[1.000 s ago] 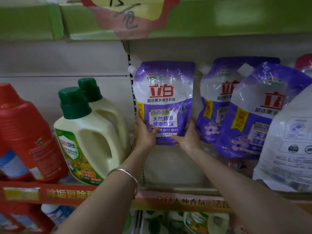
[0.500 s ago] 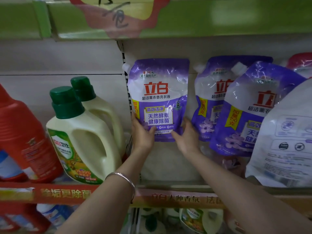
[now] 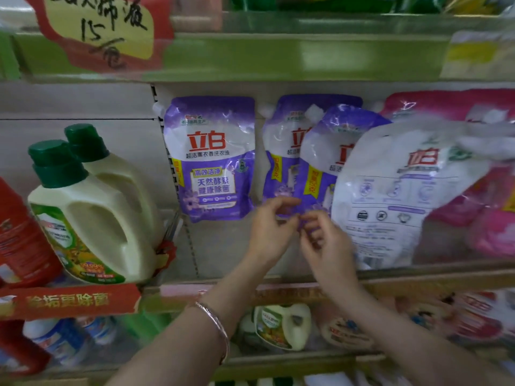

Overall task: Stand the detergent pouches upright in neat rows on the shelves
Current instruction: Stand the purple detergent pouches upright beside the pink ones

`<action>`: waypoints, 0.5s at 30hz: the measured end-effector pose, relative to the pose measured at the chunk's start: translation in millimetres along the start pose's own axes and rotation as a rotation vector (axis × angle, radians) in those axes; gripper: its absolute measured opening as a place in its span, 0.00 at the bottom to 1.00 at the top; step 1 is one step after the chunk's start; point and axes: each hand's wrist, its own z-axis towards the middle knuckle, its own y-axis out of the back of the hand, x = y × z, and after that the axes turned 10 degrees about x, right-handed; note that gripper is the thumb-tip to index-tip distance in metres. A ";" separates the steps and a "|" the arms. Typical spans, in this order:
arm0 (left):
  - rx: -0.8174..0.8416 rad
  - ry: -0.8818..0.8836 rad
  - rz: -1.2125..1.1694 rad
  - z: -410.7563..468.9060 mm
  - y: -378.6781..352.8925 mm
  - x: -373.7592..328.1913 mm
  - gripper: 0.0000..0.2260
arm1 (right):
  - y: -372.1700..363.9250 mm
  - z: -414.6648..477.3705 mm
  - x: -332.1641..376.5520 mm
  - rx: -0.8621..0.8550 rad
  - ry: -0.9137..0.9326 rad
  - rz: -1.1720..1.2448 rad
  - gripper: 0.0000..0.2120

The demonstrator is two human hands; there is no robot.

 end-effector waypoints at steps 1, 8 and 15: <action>0.046 0.000 -0.018 -0.9 -10.0 -3.9 0.15 | 11.3 -6.4 -6.0 0.000 -0.011 0.010 0.12; 0.116 0.007 -0.104 0.8 -60.8 -22.7 0.08 | 60.0 -26.0 -19.1 -0.057 -0.065 0.010 0.08; -0.073 0.008 0.069 -13.1 -70.9 -26.9 0.13 | 67.1 -23.6 -4.2 -0.149 -0.145 -0.157 0.11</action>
